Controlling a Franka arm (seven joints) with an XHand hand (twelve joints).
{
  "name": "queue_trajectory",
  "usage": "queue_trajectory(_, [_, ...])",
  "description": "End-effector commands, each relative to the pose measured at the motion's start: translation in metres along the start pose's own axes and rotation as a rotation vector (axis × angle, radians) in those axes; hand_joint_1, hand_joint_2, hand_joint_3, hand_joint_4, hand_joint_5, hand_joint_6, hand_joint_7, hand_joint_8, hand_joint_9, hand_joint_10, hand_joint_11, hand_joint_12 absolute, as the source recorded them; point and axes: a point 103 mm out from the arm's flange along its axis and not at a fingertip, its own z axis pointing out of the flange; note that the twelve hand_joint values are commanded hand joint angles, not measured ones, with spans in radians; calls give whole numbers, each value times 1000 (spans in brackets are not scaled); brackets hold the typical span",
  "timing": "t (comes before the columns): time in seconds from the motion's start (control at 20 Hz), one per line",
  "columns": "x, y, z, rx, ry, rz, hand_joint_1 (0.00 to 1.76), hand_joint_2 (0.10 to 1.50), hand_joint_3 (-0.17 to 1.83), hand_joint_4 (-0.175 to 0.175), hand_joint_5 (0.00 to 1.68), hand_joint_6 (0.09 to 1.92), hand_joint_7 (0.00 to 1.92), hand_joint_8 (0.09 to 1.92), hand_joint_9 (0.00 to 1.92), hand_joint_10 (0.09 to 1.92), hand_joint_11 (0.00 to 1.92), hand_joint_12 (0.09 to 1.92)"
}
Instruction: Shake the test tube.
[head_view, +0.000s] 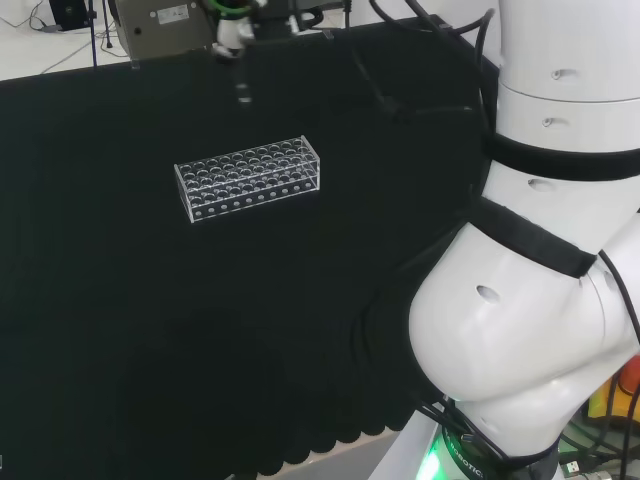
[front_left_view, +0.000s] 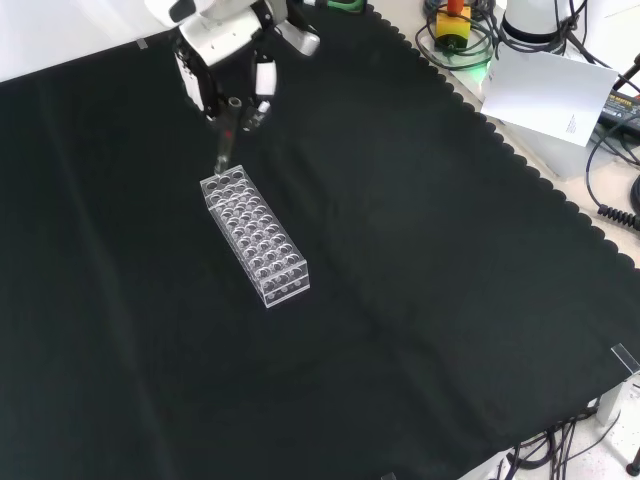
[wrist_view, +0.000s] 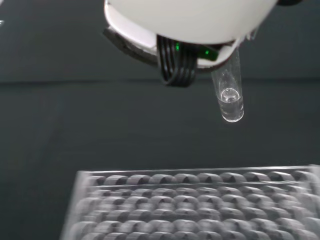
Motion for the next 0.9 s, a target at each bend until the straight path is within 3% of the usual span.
queue_trajectory(0.05, [-104,-6,5,34,-85,229,1443,572,697,-175,1326,379,1433,679,1588,87,1357,777])
queue_trajectory(0.25, [-141,-11,-6,17,-105,301,1443,572,697,-175,1327,378,1433,679,1588,87,1357,777])
queue_trajectory(0.45, [-152,-13,-14,-5,-108,318,1443,572,697,-175,1327,378,1433,679,1588,87,1357,777])
queue_trajectory(0.65, [-139,-11,-12,-5,-78,287,1443,572,697,-175,1327,378,1433,679,1588,87,1357,777])
queue_trajectory(0.9, [-99,-3,0,3,-14,207,1443,572,697,-175,1327,378,1433,679,1589,87,1357,777])
